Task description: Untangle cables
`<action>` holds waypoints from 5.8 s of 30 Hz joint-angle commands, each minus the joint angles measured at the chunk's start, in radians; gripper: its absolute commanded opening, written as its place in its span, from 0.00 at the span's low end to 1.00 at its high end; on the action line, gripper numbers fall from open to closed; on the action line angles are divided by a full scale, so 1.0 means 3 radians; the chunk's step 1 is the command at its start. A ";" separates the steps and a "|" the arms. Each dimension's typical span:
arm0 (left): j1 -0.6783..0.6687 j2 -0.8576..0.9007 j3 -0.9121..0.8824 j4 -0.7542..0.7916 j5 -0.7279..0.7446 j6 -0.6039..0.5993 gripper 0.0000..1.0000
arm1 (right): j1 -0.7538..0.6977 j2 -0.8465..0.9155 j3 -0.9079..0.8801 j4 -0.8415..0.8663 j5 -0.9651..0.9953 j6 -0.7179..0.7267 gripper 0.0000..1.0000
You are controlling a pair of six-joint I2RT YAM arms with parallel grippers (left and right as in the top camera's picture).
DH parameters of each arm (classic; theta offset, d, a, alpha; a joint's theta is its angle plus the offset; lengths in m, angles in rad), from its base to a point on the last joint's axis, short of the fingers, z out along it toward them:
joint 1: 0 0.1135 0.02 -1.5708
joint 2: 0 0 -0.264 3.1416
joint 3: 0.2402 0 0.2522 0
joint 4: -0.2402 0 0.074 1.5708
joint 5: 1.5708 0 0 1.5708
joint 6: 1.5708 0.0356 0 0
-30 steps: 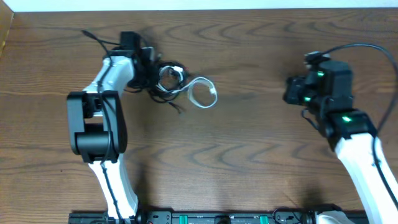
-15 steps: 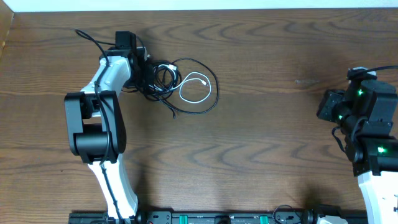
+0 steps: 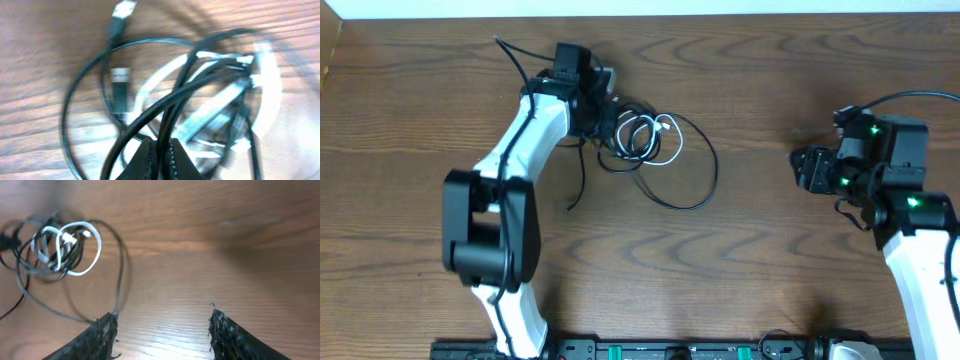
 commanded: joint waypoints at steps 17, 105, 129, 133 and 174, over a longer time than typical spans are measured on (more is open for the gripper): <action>-0.0381 -0.0673 -0.0005 0.0027 0.1111 0.0132 0.08 | 0.0423 0.0670 0.0046 0.0510 -0.1053 -0.0586 0.58; -0.0373 -0.1086 0.0000 0.0061 0.1175 0.0285 0.10 | 0.0949 0.0715 0.0041 0.0743 0.0771 0.0743 0.01; -0.0727 -0.1078 0.0000 0.0062 0.1503 0.0371 0.47 | 0.1283 0.0716 0.0041 0.1249 0.0195 0.0809 0.01; -0.0727 -0.1078 -0.0001 0.0064 0.1357 0.0371 0.47 | 0.1369 0.0715 0.0042 0.1286 0.0196 0.0810 0.01; -0.0070 -0.0863 -0.0013 0.0252 -0.1925 -0.0195 0.07 | 0.0601 -0.0121 0.0042 0.0613 0.0486 0.0717 0.01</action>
